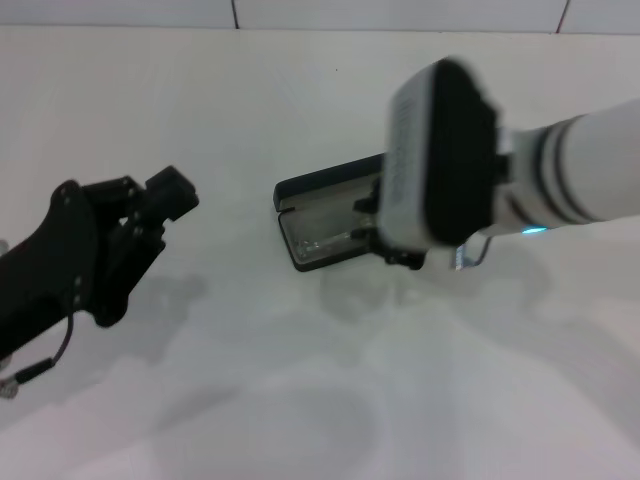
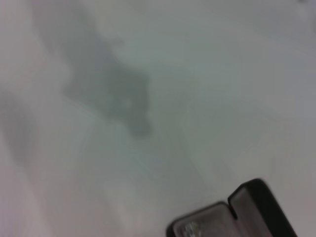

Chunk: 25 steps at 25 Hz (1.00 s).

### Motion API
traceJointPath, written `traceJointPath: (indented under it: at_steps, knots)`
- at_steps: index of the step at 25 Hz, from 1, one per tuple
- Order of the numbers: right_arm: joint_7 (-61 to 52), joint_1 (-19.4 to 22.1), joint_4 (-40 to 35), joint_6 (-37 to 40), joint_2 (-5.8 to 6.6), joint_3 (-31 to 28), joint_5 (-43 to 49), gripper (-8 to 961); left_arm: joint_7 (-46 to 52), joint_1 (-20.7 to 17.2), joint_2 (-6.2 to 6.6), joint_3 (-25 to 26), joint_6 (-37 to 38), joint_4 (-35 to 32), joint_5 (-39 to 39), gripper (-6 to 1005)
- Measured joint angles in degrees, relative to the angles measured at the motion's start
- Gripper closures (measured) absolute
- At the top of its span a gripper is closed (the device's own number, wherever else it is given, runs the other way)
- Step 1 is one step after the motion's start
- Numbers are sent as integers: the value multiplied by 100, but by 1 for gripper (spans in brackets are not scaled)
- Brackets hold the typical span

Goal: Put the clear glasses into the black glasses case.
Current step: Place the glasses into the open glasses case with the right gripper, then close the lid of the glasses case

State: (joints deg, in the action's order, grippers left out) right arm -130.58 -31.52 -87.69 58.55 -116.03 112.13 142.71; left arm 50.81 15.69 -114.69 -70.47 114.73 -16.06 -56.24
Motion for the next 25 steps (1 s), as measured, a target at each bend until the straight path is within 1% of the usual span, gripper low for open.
traceJointPath:
  at_steps: [3,4,6,7,9,10,12,14,15,17,19,20,23,25]
  knots:
    - [212,666,-564,484,37,-689,-552,712,22,128,19,57,-70,-17,-2,940]
    - [358,887,-720,746,39,-973,-766,712,150,353,68,129,-275,-54,-35,940]
    - [706,1304,-939,1307,38,-1604,-1357,712,309,539,141,129,-438,-66,-65,940]
    - [829,1427,-968,1501,37,-1829,-1593,712,469,681,210,124,-577,-70,-100,940]
    - [1387,1747,-886,2151,46,-2687,-2555,712,723,922,304,124,-817,-70,-222,940]
    - [1631,1866,-800,2402,54,-3017,-2937,712,841,1067,340,129,-983,-73,-314,940]
    - [2140,2196,-607,2890,59,-3784,-3592,712,1010,1392,368,131,-1342,-76,-520,923]
    - [2411,2475,-485,3211,52,-4303,-3792,713,1197,1770,366,129,-1817,-80,-802,889]
    - [2524,2587,-384,3343,50,-4527,-3796,714,1305,1962,354,128,-2119,-81,-955,872]
    - [2723,2722,-63,3472,50,-4891,-3816,716,1482,2296,282,116,-2746,-81,-1282,839]
    - [2929,2807,377,3521,50,-5279,-3879,717,1590,2570,168,108,-3330,-82,-1623,805]
    - [3008,2821,518,3528,50,-5387,-3897,717,1658,2704,92,107,-3597,-83,-1793,806]
    - [3264,2830,982,3572,54,-5693,-3937,716,1887,2944,-119,104,-4315,-154,-2320,810]
    - [3358,2824,1111,3591,59,-5741,-3939,716,2029,2966,-248,104,-4670,-317,-2627,808]
